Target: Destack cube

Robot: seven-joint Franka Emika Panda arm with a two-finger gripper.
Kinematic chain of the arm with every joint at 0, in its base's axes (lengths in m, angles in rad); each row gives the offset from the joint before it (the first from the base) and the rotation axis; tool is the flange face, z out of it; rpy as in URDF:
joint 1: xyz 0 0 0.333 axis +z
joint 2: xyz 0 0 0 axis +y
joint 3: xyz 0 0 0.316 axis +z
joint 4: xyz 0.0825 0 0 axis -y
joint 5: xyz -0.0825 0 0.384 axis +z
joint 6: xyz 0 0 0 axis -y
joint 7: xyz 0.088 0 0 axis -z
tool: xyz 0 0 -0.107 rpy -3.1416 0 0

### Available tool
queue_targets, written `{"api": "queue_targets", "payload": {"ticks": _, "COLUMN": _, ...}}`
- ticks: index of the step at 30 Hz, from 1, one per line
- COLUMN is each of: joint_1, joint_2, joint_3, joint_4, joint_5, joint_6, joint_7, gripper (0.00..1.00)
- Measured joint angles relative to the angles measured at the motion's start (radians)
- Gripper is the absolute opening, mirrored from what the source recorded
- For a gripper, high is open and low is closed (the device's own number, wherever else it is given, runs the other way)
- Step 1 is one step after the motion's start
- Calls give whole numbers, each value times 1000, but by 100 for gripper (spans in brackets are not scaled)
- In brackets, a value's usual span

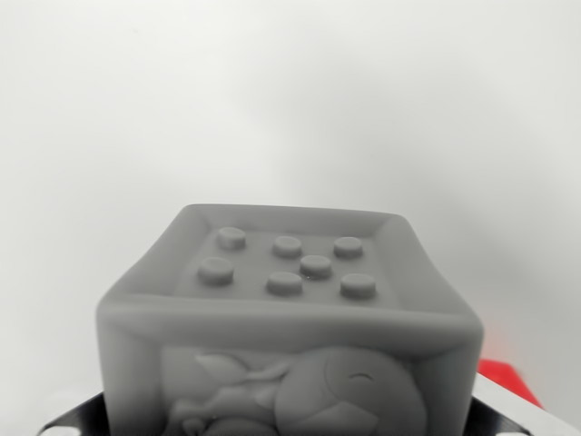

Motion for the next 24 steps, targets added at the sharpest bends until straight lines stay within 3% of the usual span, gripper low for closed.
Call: {"api": "queue_targets", "payload": {"ticks": 24, "joint_1": 60, "joint_2": 59, "joint_3": 36, "joint_4": 26, "joint_5": -3, "joint_6": 33, "joint_7": 67, "gripper": 0}}
